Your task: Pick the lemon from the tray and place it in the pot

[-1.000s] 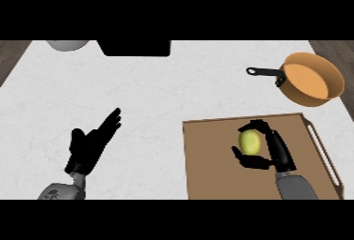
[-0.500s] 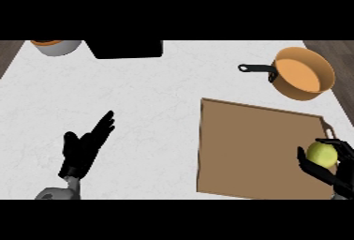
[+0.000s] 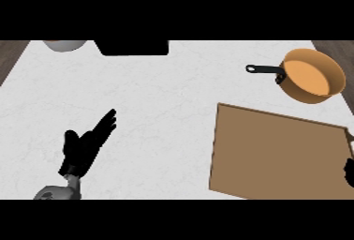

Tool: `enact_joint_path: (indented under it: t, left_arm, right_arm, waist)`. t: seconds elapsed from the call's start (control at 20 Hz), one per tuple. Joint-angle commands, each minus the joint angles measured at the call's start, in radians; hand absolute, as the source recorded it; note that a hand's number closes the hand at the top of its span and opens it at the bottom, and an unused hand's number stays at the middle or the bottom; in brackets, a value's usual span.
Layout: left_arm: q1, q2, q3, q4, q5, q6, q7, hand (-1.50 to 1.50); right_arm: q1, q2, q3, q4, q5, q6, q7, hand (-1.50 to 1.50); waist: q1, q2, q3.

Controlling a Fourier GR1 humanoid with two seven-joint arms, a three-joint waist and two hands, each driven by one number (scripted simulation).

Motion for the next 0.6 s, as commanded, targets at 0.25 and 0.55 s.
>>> enact_joint_path:
  t: [0.25,0.55]
  left_arm:
    - [-0.069,-0.027,0.006,0.007,-0.008,0.013,0.064,0.0]
    - [-0.034,-0.023,0.005,0.044,-0.025,-0.019,-0.016,0.0]
  right_arm:
    - [0.047,-0.107,0.082,-0.347,0.293,-0.102,0.407,1.5]
    - [-0.12,-0.232,0.124,-0.402,0.479,-0.007,0.731,1.5]
  waist:
    - [0.009,0.003,0.0]
    - [0.019,0.004,0.001]
